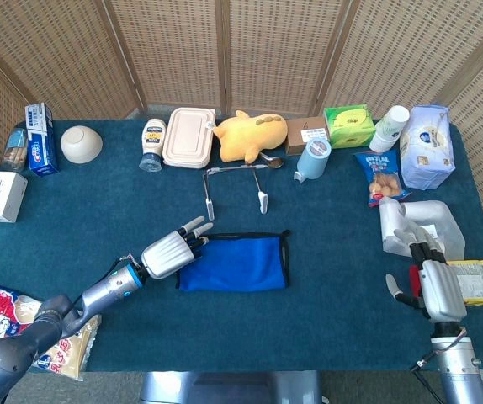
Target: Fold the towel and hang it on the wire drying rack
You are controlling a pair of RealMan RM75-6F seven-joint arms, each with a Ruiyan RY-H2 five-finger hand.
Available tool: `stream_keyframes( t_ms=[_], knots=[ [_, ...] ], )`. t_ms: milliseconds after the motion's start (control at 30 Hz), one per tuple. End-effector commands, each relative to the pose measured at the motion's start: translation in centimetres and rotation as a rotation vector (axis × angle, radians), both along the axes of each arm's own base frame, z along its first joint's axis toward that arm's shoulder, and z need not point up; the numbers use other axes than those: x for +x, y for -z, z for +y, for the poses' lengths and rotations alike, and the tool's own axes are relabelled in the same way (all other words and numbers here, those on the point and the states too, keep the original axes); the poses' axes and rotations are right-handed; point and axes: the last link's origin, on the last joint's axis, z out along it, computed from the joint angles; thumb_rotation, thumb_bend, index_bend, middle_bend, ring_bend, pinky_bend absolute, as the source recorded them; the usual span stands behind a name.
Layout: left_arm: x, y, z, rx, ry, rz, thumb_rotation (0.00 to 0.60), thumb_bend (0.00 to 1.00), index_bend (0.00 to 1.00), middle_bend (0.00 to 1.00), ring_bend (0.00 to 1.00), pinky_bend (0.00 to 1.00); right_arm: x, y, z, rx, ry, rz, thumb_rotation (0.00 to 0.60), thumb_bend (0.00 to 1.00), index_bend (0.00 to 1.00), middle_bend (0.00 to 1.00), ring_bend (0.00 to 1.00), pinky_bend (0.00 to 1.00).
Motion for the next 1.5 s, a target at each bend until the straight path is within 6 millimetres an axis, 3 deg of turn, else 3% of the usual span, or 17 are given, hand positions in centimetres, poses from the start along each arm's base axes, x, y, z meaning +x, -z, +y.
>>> stream_keyframes(
  t_ms=[33,167,333,533,733,900,1300,1500],
  knots=[
    [-0.07,0.12,-0.03,-0.002,-0.005,0.0,0.6,0.44,0.69,0.37,0.11,0.0,-0.04,0.0,0.05,0.0,0.002,-0.002,0.6,0.35,0.14,0.05,0.0,0.0],
    [-0.2,0.3,-0.03,-0.007,-0.015,0.006,0.6,0.44,0.68,0.36,0.11,0.0,-0.06,-0.03,0.12,-0.001,0.004,-0.002,0.6,0.35,0.14,0.05,0.0,0.0],
    [-0.47,0.39,0.03,-0.007,-0.029,0.024,0.6,0.44,0.45,0.25,0.05,0.0,-0.07,-0.16,0.15,-0.006,0.006,-0.005,0.6,0.35,0.14,0.05,0.0,0.0],
    [-0.58,0.18,0.04,0.005,-0.04,0.018,0.6,0.44,0.27,0.13,0.0,0.0,-0.07,-0.1,0.17,-0.003,0.007,-0.006,0.6,0.35,0.14,0.05,0.0,0.0],
    [-0.79,0.07,0.05,0.017,-0.043,0.024,0.6,0.44,0.13,0.02,0.0,0.0,-0.05,-0.16,0.18,-0.007,0.007,-0.007,0.6,0.35,0.15,0.05,0.0,0.0],
    [-0.97,0.02,0.06,0.025,-0.054,0.02,0.6,0.44,0.05,0.0,0.0,0.0,-0.03,-0.2,0.17,-0.008,0.009,-0.006,0.6,0.35,0.15,0.05,0.0,0.0],
    [-0.76,0.42,-0.03,0.017,-0.046,0.028,0.6,0.44,0.16,0.02,0.0,0.0,-0.08,-0.21,0.24,-0.011,0.013,-0.008,0.6,0.35,0.15,0.05,0.0,0.0],
    [-0.5,0.79,0.0,0.011,-0.02,0.054,0.6,0.44,0.29,0.07,0.0,0.0,-0.18,-0.32,0.4,-0.015,0.018,-0.012,0.6,0.35,0.15,0.05,0.0,0.0]
  ],
)
